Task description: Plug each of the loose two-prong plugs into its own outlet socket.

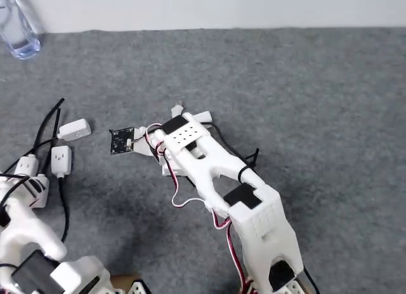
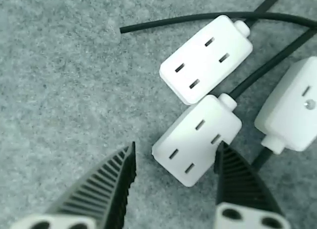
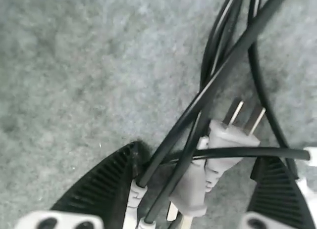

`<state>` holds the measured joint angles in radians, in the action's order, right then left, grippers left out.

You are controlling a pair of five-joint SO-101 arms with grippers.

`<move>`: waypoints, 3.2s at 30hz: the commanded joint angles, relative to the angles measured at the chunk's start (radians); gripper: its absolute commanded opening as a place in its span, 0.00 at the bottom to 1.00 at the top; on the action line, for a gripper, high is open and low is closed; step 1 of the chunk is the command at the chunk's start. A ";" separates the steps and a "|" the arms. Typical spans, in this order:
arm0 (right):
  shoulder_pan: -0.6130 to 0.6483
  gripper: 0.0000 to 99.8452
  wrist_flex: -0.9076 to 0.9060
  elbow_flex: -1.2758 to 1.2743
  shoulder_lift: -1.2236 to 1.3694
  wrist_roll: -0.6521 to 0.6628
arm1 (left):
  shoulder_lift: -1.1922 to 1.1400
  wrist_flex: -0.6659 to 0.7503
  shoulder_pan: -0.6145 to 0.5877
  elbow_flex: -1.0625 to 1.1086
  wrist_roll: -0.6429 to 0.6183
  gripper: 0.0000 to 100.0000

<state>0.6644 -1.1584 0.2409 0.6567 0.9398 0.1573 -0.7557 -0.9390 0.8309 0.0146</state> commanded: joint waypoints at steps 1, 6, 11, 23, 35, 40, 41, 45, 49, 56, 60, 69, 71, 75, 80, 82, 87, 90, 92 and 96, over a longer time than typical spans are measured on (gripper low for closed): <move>-0.058 0.34 -0.041 0.089 0.027 0.005 | 0.009 0.018 -0.002 0.002 0.006 0.25; -0.143 0.17 -0.128 0.095 0.025 0.012 | 0.009 0.018 -0.002 0.002 0.006 0.25; -0.236 0.05 -0.139 0.095 0.030 0.015 | 0.009 0.020 -0.002 0.002 0.006 0.25; -0.398 0.01 -0.329 0.100 -0.050 0.167 | 0.009 0.020 -0.002 0.002 0.006 0.25; -0.602 0.01 -0.440 0.100 -0.469 0.221 | 0.009 0.018 0.003 0.002 0.006 0.25; -0.694 0.01 -0.429 0.100 -0.573 0.222 | 0.009 0.023 0.003 0.013 0.006 0.25; -0.723 0.01 -0.429 0.100 -0.587 0.224 | 0.009 0.023 0.002 0.013 0.006 0.25; -0.852 0.01 -0.429 0.097 -0.598 0.285 | 0.009 0.023 0.002 0.013 0.006 0.25; -0.989 0.01 -0.397 0.095 -0.567 0.318 | 0.009 0.023 0.003 0.013 0.006 0.25; -1.251 0.01 -0.194 0.094 -0.397 0.365 | 0.009 0.023 0.003 0.013 0.005 0.25; -1.293 0.01 -0.145 0.094 -0.242 0.368 | 0.009 0.023 0.005 0.013 0.003 0.25; -1.311 0.01 0.048 0.095 -0.042 0.345 | 0.009 0.023 0.003 0.013 0.003 0.25; -1.316 0.01 0.047 0.097 -0.042 0.347 | 0.009 0.023 0.003 0.013 0.003 0.25; -1.320 0.17 0.004 0.097 -0.105 0.347 | 0.009 0.023 0.005 0.013 0.003 0.25; -1.313 0.31 -0.074 0.097 -0.219 0.345 | 0.009 0.023 0.005 0.013 0.003 0.25; -1.300 0.30 -0.105 0.097 -0.262 0.345 | 0.009 0.023 0.005 0.013 0.003 0.25; -1.242 0.29 -0.229 0.097 -0.369 0.345 | 0.009 0.023 0.006 0.013 0.003 0.25; -1.184 0.29 -0.306 0.097 -0.433 0.298 | 0.009 0.023 0.006 0.013 0.003 0.25; -1.152 0.29 -0.323 0.097 -0.467 0.253 | 0.008 0.023 0.021 0.013 0.003 0.25; -1.099 0.29 -0.338 0.092 -0.490 0.175 | 0.017 0.020 0.086 0.035 0.005 0.25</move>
<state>-0.4772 -1.4760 0.3115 0.2271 1.1776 0.1573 -0.7465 -0.9114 0.8539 0.0146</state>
